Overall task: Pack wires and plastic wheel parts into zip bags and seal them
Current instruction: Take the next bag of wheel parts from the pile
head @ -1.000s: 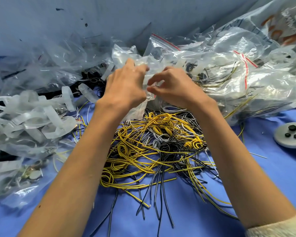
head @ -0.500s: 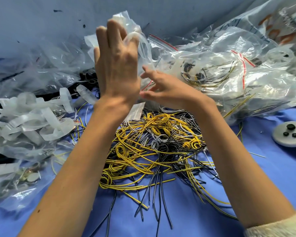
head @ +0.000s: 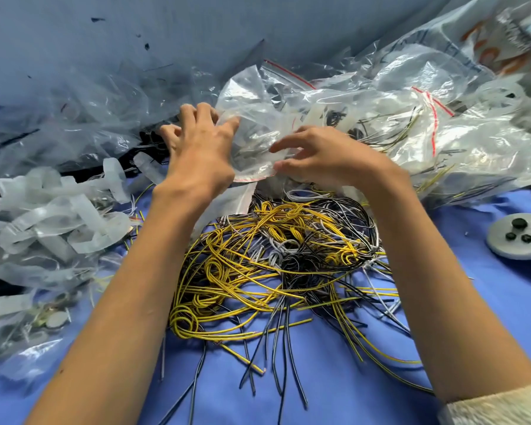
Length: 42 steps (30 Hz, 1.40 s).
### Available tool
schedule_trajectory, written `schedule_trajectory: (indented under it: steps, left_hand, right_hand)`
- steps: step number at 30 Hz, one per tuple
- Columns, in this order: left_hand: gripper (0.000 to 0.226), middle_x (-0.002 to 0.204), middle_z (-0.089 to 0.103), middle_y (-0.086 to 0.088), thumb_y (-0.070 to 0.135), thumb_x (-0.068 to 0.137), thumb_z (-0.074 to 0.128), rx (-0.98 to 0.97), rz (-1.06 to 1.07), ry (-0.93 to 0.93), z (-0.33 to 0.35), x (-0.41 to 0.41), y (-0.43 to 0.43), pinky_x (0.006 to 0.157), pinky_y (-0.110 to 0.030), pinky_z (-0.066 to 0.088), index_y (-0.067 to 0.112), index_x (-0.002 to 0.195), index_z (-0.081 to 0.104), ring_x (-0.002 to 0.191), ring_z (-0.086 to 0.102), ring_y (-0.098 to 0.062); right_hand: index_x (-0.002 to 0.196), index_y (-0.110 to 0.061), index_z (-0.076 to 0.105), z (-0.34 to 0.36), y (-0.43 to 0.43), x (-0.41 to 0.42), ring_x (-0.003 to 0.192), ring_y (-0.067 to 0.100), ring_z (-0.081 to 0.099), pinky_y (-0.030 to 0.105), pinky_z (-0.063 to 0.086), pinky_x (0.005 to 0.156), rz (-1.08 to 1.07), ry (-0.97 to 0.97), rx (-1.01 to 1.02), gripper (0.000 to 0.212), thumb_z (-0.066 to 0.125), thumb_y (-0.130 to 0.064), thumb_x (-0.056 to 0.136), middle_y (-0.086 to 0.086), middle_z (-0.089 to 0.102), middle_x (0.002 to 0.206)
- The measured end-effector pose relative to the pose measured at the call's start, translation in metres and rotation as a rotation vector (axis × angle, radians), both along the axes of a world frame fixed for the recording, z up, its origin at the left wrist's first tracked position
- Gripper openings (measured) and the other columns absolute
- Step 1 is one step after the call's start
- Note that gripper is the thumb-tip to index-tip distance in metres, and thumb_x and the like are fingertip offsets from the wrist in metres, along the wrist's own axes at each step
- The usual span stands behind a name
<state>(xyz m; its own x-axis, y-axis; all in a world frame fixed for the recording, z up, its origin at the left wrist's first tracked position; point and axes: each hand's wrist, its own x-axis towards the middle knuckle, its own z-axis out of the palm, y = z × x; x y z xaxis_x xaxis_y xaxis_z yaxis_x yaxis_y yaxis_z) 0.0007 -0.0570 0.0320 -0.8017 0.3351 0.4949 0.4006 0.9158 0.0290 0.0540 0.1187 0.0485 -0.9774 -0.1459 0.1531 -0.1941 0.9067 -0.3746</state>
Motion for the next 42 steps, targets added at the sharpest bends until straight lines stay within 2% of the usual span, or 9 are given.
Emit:
schedule_trajectory:
  steps: [7,11,16,20,24,28,31,33,42]
  left_hand:
    - [0.073,0.137,0.026,-0.012,-0.002,0.064,0.053,0.081,-0.012,-0.037,-0.001,-0.006,-0.004,0.085,-0.04,0.025,0.027,0.13,0.044,0.125,0.023,-0.032]
    - [0.064,0.141,0.026,-0.008,0.01,0.073,0.056,0.173,-0.099,-0.147,0.0,-0.009,-0.011,0.095,-0.036,0.026,0.036,0.131,0.047,0.13,0.021,-0.028]
    - [0.037,0.126,0.056,0.003,0.005,0.066,0.057,1.003,-0.62,-0.476,0.013,-0.004,-0.023,0.097,-0.021,0.037,0.038,0.072,0.072,0.118,0.049,-0.004]
    - [0.018,0.092,0.065,0.016,0.012,0.064,0.049,1.477,-0.332,-0.433,0.002,-0.025,-0.042,0.077,-0.02,0.039,0.024,0.06,0.061,0.088,0.056,0.006]
    - [0.022,0.089,0.06,0.003,0.009,0.08,0.051,1.171,0.111,-0.421,-0.036,-0.055,-0.062,0.058,-0.008,0.043,0.021,0.092,0.065,0.089,0.053,-0.009]
    - [0.03,0.147,0.025,-0.013,0.015,0.084,0.056,0.924,0.251,-0.54,-0.058,-0.064,-0.067,0.104,-0.025,0.035,0.017,0.113,0.063,0.134,0.027,-0.02]
    - [0.01,0.092,0.051,-0.015,0.023,0.075,0.057,1.01,0.238,-0.592,-0.055,-0.059,-0.061,0.071,-0.028,0.04,0.015,0.069,0.054,0.096,0.043,-0.025]
    - [0.014,0.068,0.043,-0.009,0.019,0.075,0.056,1.088,0.224,-0.597,-0.052,-0.058,-0.062,0.056,-0.025,0.033,0.017,0.065,0.047,0.069,0.041,-0.021]
    - [0.021,0.071,0.057,-0.004,0.027,0.083,0.055,0.927,0.122,-0.4,0.023,-0.041,-0.067,0.054,-0.023,0.038,0.013,0.067,0.055,0.069,0.045,-0.024]
  right_hand:
    - [0.128,-0.007,0.056,0.001,-0.006,-0.005,0.11,0.021,0.056,0.043,0.045,0.097,-0.165,0.239,-0.095,0.046,0.057,-0.036,0.092,0.011,0.056,0.128]
    - [0.127,-0.004,0.057,0.001,-0.011,-0.004,0.095,0.016,0.06,0.037,0.051,0.092,-0.151,0.303,-0.118,0.044,0.066,-0.023,0.087,0.01,0.063,0.118]
    - [0.135,-0.012,0.051,0.0,-0.016,-0.003,0.096,0.01,0.05,0.019,0.045,0.086,-0.072,0.24,-0.041,0.057,0.07,-0.008,0.081,0.006,0.053,0.117]
    - [0.134,-0.007,0.051,0.001,-0.019,-0.001,0.098,0.013,0.044,0.022,0.041,0.08,-0.027,0.221,0.037,0.06,0.072,-0.009,0.079,0.008,0.049,0.117]
    - [0.123,-0.001,0.056,0.0,-0.021,-0.001,0.105,0.022,0.049,0.035,0.046,0.088,-0.002,0.182,0.093,0.051,0.073,-0.017,0.078,0.011,0.05,0.116]
    - [0.137,-0.006,0.047,-0.002,-0.021,-0.002,0.101,0.013,0.044,0.018,0.037,0.085,0.053,0.128,0.084,0.062,0.069,-0.027,0.083,0.009,0.048,0.121]
    - [0.143,-0.011,0.04,-0.003,-0.02,-0.003,0.097,0.006,0.038,0.011,0.026,0.078,0.074,0.104,0.073,0.06,0.062,-0.028,0.089,0.008,0.046,0.125]
    - [0.144,-0.013,0.039,-0.003,-0.02,-0.003,0.098,0.005,0.038,0.012,0.027,0.08,0.079,0.092,0.061,0.058,0.059,-0.027,0.091,0.007,0.046,0.127]
    - [0.144,-0.012,0.037,-0.005,-0.018,-0.003,0.099,0.007,0.039,0.02,0.032,0.085,0.095,0.057,0.044,0.058,0.056,-0.031,0.093,0.006,0.044,0.127]
